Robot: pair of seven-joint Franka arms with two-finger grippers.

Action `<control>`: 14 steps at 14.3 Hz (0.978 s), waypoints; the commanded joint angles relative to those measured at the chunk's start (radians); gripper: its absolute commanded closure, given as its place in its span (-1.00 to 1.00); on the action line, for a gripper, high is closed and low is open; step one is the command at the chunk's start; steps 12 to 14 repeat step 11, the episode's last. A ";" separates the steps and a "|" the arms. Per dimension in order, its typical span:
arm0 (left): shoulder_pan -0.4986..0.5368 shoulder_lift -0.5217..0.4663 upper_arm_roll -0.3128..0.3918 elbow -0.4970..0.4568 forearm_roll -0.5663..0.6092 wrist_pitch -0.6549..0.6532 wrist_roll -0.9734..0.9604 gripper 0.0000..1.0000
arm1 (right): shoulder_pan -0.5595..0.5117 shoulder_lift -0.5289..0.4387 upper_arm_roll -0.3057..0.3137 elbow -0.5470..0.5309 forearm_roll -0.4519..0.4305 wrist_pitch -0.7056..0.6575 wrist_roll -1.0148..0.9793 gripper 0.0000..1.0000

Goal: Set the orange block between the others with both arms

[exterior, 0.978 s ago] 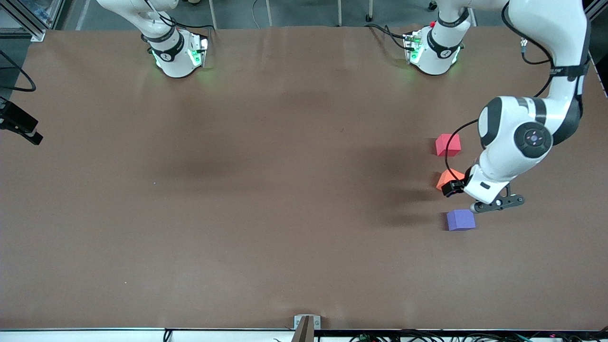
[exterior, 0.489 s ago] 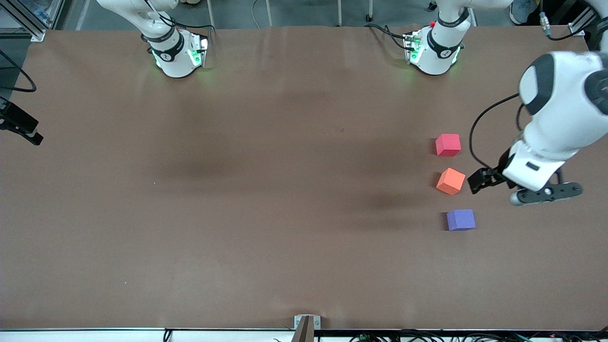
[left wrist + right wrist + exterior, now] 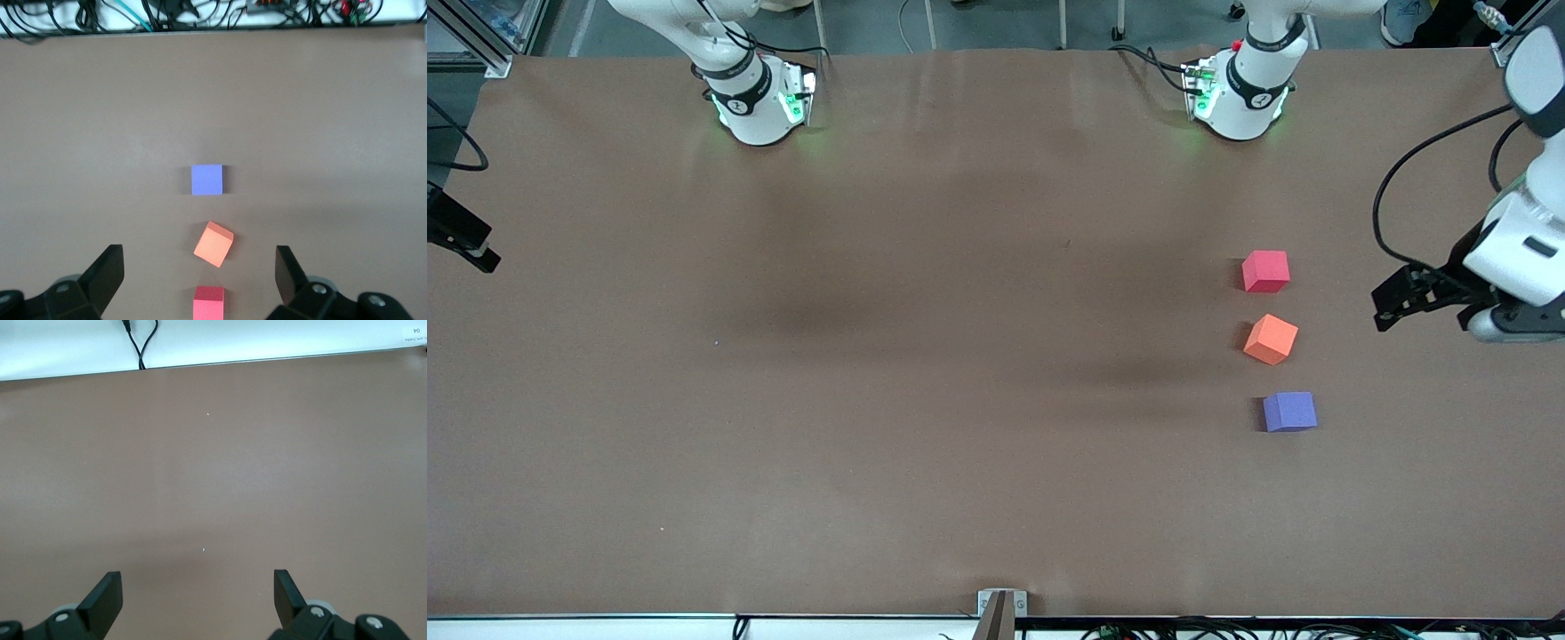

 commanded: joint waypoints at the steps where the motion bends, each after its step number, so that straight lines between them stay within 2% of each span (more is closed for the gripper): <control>1: 0.038 -0.036 -0.023 0.014 -0.016 -0.054 0.024 -1.00 | -0.015 -0.002 0.010 0.006 0.012 -0.002 -0.005 -1.00; 2: 0.048 -0.051 -0.031 0.014 -0.016 -0.066 0.026 -1.00 | -0.015 0.000 0.010 0.006 0.014 -0.003 -0.005 -1.00; 3: 0.102 -0.053 -0.079 0.014 -0.017 -0.069 0.023 -1.00 | -0.014 0.000 0.010 0.006 0.014 -0.006 -0.008 -1.00; 5: 0.239 -0.070 -0.231 0.014 -0.024 -0.071 0.024 -1.00 | -0.009 0.000 0.010 0.005 0.004 -0.017 -0.008 -1.00; 6: 0.258 -0.074 -0.256 0.014 -0.028 -0.083 0.024 -1.00 | -0.008 0.001 0.010 0.003 0.003 -0.017 -0.008 -1.00; 8: 0.259 -0.076 -0.252 0.036 -0.066 -0.134 0.023 -1.00 | -0.008 0.008 0.010 -0.001 0.003 -0.022 -0.008 -1.00; 11: 0.263 -0.067 -0.252 0.079 -0.050 -0.204 0.019 -1.00 | -0.009 0.008 0.012 -0.001 0.004 -0.057 -0.009 -1.00; 14: 0.263 -0.067 -0.252 0.079 -0.050 -0.204 0.019 -1.00 | -0.009 0.008 0.012 -0.001 0.004 -0.057 -0.009 -1.00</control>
